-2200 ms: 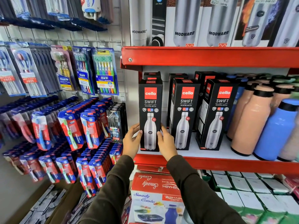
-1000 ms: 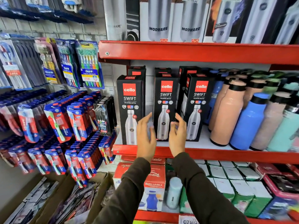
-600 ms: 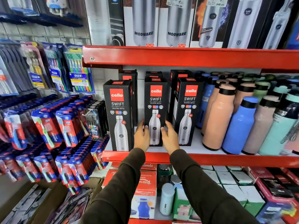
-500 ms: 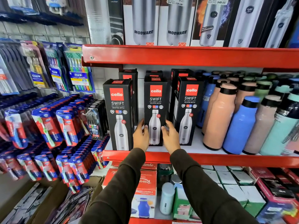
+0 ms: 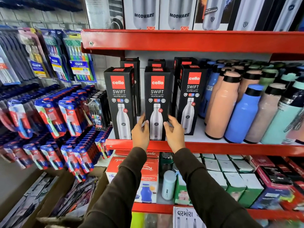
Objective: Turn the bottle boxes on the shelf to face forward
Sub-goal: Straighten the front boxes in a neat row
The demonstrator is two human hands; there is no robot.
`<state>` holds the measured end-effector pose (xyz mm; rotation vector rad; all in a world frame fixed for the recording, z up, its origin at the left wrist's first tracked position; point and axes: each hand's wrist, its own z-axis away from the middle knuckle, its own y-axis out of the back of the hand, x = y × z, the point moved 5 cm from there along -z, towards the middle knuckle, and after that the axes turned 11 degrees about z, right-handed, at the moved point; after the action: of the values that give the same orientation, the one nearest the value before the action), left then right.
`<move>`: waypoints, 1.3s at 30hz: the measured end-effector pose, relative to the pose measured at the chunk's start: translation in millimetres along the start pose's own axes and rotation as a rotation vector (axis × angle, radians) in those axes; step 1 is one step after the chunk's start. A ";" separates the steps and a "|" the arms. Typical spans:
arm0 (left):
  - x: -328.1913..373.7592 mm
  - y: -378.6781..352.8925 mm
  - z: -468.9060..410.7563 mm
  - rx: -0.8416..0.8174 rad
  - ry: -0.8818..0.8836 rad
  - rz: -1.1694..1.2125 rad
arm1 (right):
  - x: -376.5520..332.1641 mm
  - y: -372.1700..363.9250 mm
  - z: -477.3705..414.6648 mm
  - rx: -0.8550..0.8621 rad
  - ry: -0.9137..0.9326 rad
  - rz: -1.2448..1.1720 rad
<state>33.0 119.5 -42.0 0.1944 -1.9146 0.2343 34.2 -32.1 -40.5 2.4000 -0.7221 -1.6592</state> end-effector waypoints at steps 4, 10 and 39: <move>5.4 1.9 7.7 -0.013 -0.020 -0.008 | -2.3 3.1 5.2 0.000 0.004 0.009; 7.4 5.7 9.3 -0.025 -0.006 -0.032 | -3.3 4.4 6.1 0.010 0.023 0.003; -5.2 -158.0 0.6 -0.121 0.030 -0.065 | 62.5 102.8 -62.5 0.027 -0.047 0.153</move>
<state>73.3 -33.2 -36.2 0.1706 -1.8827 0.0773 76.9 -160.3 -31.1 2.2665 -0.9166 -1.6593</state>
